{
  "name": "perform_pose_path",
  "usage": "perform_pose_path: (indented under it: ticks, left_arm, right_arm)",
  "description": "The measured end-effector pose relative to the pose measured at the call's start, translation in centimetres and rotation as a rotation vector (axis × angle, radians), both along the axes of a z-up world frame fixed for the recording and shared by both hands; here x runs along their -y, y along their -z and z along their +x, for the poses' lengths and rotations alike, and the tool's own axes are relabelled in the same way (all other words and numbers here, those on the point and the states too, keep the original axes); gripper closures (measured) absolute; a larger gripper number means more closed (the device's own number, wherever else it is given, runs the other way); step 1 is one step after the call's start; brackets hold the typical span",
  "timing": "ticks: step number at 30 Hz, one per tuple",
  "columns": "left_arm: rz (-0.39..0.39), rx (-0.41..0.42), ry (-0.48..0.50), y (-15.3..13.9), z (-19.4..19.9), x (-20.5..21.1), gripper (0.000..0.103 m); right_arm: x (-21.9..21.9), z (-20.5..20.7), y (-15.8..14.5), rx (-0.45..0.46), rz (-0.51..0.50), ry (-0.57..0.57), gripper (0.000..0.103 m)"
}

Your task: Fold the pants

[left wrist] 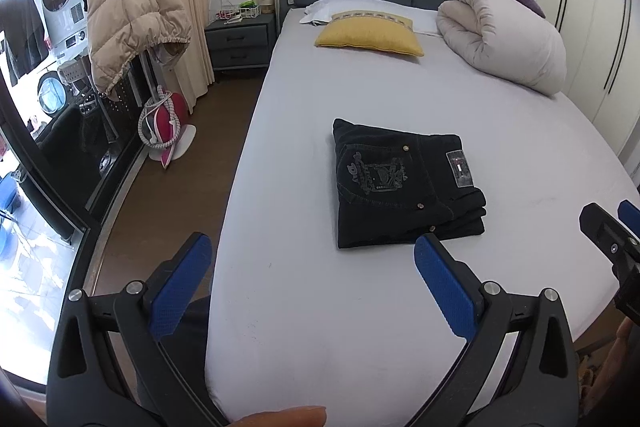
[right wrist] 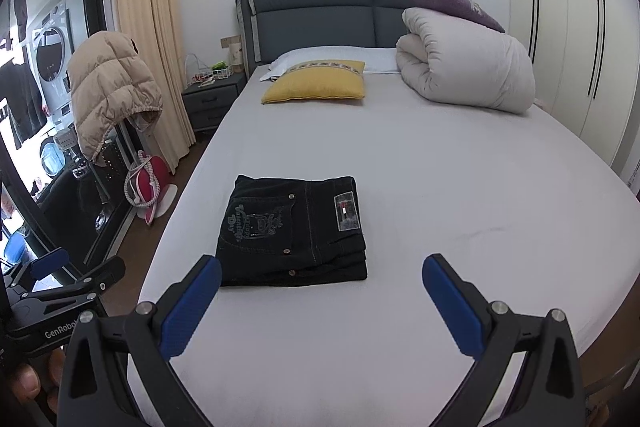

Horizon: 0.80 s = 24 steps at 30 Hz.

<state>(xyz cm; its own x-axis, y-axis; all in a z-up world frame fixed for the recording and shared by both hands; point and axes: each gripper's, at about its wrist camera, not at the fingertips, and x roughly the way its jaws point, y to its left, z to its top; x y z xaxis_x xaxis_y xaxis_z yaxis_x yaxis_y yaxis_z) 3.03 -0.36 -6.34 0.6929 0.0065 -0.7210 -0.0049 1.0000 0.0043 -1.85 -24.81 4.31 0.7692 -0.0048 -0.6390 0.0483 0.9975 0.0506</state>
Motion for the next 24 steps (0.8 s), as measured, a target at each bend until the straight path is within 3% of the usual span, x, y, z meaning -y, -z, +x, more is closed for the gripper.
perform_pose_path:
  ticks: [24]
  left_arm:
    - [0.012, -0.018, 0.001, 1.2, 0.3, -0.4, 0.000]
  right_arm:
    - [0.0, 0.0, 0.5, -0.024, -0.003, -0.001, 0.000]
